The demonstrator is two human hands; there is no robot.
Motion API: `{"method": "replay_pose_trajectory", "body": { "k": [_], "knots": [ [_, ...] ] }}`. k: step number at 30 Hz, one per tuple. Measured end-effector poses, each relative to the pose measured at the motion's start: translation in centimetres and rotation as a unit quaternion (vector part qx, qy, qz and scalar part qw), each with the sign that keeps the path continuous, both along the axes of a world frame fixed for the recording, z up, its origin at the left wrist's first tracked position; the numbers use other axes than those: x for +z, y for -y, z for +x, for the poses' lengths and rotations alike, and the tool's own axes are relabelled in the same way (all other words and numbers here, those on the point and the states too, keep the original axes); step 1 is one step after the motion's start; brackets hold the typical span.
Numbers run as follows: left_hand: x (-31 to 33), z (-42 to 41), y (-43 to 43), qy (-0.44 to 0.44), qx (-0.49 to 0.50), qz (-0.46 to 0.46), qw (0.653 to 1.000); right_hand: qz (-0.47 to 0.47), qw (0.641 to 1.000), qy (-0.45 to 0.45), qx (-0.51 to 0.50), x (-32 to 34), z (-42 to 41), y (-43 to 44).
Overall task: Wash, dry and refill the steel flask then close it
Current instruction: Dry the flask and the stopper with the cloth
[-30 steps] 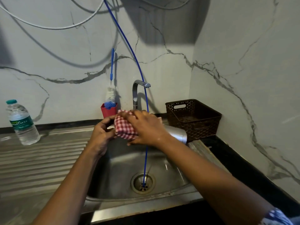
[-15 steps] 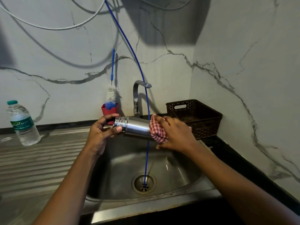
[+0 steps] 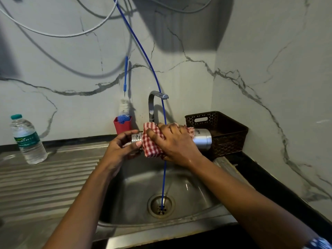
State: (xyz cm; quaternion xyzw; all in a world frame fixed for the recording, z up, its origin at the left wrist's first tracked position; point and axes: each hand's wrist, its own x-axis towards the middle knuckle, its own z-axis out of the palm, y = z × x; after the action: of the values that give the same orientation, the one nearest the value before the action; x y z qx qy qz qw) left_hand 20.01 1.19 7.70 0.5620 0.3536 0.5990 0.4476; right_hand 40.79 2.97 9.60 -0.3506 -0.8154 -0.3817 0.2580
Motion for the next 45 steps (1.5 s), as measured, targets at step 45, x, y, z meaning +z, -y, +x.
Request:
{"method": "replay_pose_trajectory", "body": {
  "k": [45],
  "knots": [
    [0.5,-1.1,0.2,-0.086,0.035,0.088,0.992,-0.442,0.88,-0.059,0.162,3.0,-1.7,-2.2]
  ]
}}
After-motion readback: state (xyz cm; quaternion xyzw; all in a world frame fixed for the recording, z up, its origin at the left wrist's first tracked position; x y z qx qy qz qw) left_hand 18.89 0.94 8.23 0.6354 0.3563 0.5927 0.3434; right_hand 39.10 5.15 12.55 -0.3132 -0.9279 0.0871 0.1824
